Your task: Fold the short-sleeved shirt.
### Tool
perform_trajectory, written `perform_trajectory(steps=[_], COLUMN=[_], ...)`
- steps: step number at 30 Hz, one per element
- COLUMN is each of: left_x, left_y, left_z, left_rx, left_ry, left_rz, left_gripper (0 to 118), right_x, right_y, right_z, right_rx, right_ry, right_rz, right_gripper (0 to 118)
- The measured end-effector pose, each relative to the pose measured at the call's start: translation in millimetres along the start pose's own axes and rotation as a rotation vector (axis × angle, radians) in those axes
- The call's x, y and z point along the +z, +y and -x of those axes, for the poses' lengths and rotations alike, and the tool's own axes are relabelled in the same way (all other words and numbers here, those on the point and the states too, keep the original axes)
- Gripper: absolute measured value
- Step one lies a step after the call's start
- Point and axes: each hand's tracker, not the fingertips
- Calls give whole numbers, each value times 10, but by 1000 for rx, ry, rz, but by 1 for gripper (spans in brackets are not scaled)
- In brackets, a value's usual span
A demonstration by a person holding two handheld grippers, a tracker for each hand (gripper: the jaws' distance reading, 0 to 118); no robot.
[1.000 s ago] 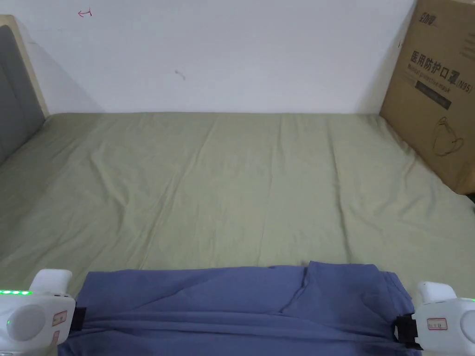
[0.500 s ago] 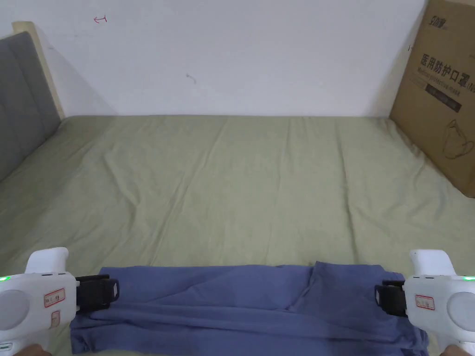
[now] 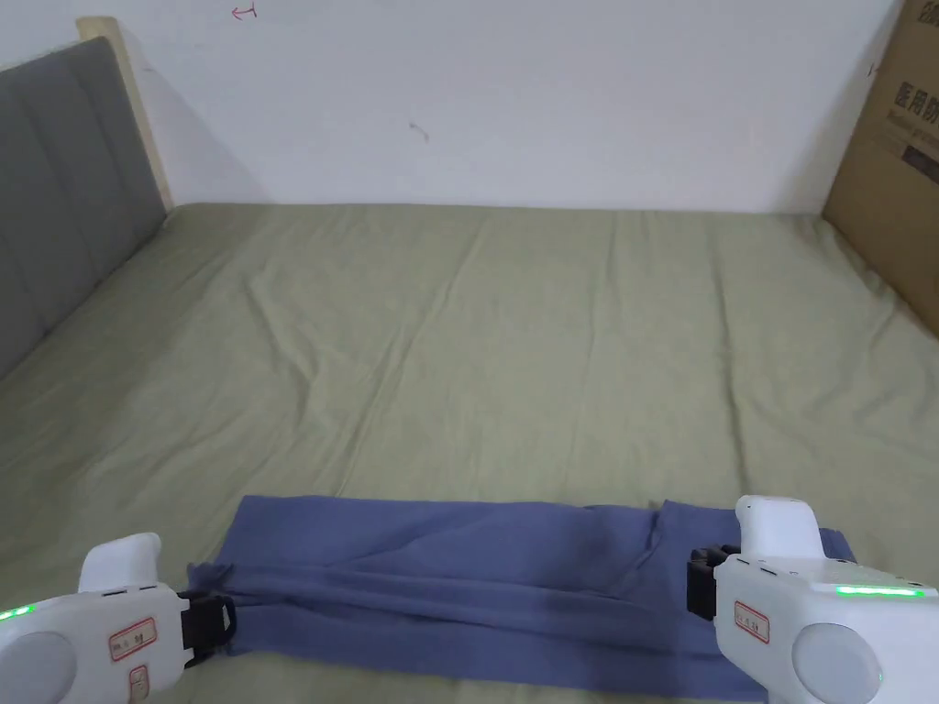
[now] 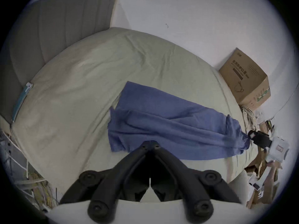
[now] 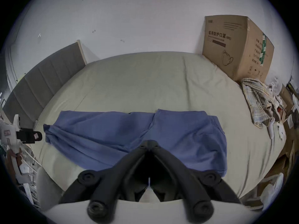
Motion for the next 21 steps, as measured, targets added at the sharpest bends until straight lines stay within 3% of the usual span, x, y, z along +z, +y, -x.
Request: perform_trajectory(steps=[3,6,10,11,21], left_x=[35,24,-121,-143,-670], left_y=[48,102,121,130,186], left_z=[133,335,526,533,908], left_rx=[53,195,251,251,535], left_ry=[-12,-102,-123,-120,-340], left_rz=[-27,-14,23,25,12], left_gripper=[0,3,83,89,96], right_x=[-12,-74,6,15,223], right_y=[50,95,101,99,395], right_z=[133,233,403,426,447], right_rx=[-4,19,39,56,37], right_ry=[7,7,6,-6,-67], right_rz=[-2,1,-4,-37,-238], right_gripper=[0,0,0,0,0])
